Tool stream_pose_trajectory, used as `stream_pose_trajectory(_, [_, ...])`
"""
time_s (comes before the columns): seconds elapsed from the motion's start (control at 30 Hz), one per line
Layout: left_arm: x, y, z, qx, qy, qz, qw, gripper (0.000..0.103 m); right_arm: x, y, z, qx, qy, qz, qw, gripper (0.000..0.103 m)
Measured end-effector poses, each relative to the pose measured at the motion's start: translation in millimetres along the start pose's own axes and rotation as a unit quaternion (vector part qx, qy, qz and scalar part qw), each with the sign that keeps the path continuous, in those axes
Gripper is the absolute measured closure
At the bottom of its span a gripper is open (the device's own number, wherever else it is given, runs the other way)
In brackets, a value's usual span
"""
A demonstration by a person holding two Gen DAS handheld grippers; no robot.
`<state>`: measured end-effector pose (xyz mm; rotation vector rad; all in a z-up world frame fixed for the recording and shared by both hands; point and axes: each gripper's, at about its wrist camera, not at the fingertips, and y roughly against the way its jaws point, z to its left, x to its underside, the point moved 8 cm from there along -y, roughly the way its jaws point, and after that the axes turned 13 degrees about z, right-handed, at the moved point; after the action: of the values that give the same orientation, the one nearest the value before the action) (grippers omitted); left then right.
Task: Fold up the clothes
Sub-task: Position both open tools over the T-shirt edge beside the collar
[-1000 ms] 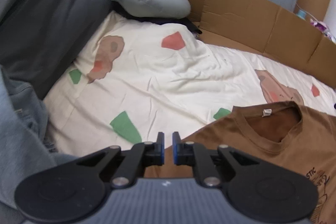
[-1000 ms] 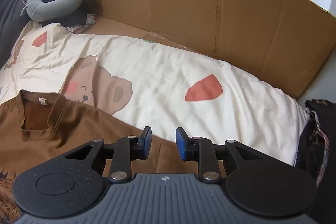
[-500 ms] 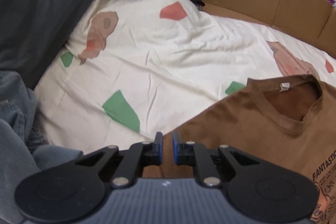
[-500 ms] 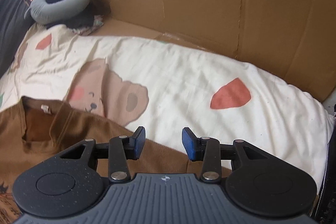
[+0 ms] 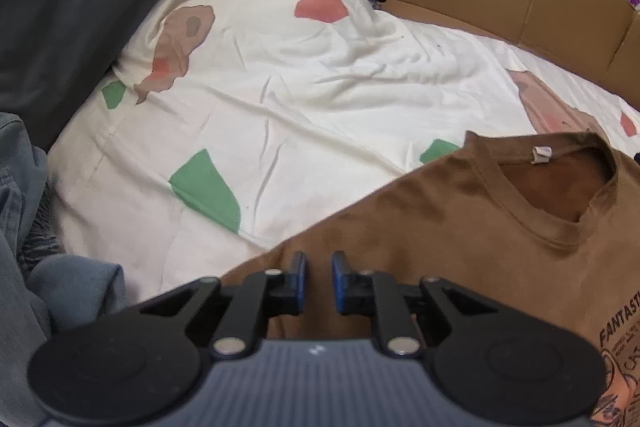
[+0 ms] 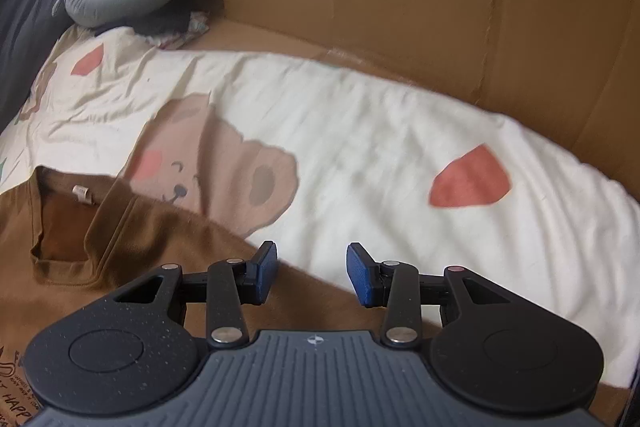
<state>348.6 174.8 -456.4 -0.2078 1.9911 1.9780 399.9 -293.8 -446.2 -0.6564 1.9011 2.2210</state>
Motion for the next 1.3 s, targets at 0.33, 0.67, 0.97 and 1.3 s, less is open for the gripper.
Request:
stream_pose_trajectory(0.33, [23.1, -13.0, -2.9, 0.008, 0.006, 0.011, 0.9999, 0.087, 14.9, -3.8, 7.3, 0.02, 0.043, 0.013, 0.999, 0.057])
stream_pose_trajectory(0.67, [10.2, 9.1, 7.8, -0.004, -0.003, -0.034, 0.9994, 0.087, 16.3, -0.3, -6.4, 0.054, 0.092, 0.023, 0.994, 0.058])
stream_pose_trajectory(0.97, [3.6, 3.3, 16.5, -0.016, -0.007, -0.034, 0.9993, 0.087, 20.0, -10.9, -8.8, 0.068, 0.113, 0.042, 0.99, 0.057])
stream_pose_trajectory(1.3, [6.1, 4.0, 29.3, -0.027, -0.014, -0.03, 0.9991, 0.087, 15.0, 7.7, -15.7, 0.081, 0.12, 0.037, 0.989, 0.059])
